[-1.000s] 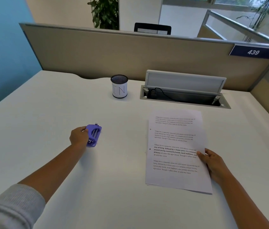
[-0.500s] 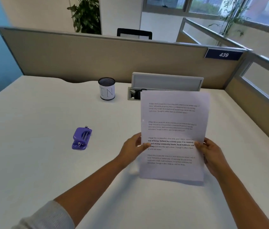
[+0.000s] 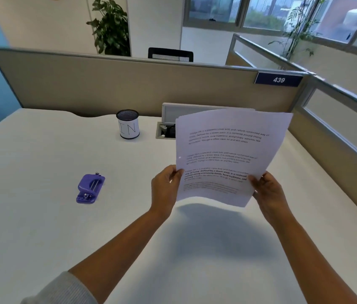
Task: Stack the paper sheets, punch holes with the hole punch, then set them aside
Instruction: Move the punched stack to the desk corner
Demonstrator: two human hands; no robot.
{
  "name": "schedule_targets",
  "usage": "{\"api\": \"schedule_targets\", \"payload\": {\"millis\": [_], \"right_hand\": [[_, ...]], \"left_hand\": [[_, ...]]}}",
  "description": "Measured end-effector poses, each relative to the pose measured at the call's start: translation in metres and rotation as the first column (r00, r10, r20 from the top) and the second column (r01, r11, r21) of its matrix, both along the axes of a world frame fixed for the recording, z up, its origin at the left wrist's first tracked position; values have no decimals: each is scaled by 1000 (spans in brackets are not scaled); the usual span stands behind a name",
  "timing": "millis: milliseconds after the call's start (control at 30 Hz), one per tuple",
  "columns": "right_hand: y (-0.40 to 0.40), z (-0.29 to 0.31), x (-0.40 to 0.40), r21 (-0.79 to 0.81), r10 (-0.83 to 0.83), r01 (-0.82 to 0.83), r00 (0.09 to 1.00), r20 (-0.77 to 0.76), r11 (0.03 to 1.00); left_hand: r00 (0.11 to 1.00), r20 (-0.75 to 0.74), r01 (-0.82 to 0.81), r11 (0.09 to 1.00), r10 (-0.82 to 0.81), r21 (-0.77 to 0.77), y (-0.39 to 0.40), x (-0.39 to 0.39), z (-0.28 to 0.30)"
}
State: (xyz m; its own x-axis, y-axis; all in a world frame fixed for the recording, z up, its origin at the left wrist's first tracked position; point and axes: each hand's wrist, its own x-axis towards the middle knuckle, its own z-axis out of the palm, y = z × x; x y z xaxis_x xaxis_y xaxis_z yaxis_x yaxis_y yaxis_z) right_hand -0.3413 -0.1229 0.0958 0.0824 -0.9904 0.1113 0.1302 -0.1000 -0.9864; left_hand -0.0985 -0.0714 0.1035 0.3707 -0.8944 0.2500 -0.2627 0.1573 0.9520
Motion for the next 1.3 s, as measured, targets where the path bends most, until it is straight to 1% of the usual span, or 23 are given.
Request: {"api": "schedule_targets", "payload": {"millis": [200, 367, 533, 667, 800, 933, 1100, 1200, 1300], "right_hand": [[-9, -20, -8, 52, 28, -27, 999, -32, 998], [-12, -47, -14, 126, 52, -36, 991, -126, 991], [-14, -65, -14, 192, 113, -70, 968, -225, 979], [-22, -60, -22, 203, 130, -86, 968, -216, 975], [-35, -52, -45, 213, 101, -50, 966, -238, 976], [-49, -45, -78, 228, 51, 19, 953, -297, 973], [-70, -37, -129, 213, -7, 103, 913, -409, 972], [-78, -34, -165, 210, -49, 160, 891, -452, 964], [-85, -32, -200, 214, -107, 235, 870, -481, 948]], "left_hand": [[996, -61, -57, 996, 61, 62, -2, -13, -14], [993, -50, -101, 990, 106, 96, -4, -25, -38], [983, -23, -175, 968, 182, 182, -3, -40, -63], [973, -11, -224, 953, 231, 202, -9, -55, -60], [966, 13, -256, 941, 260, 223, -26, -74, -49], [965, -10, -248, 929, 261, 275, -48, -101, -45], [975, -59, -175, 909, 212, 379, -80, -145, -53], [982, -84, -118, 904, 167, 412, -102, -178, -58], [996, -11, -70, 899, 83, 433, -121, -214, -59]]}}
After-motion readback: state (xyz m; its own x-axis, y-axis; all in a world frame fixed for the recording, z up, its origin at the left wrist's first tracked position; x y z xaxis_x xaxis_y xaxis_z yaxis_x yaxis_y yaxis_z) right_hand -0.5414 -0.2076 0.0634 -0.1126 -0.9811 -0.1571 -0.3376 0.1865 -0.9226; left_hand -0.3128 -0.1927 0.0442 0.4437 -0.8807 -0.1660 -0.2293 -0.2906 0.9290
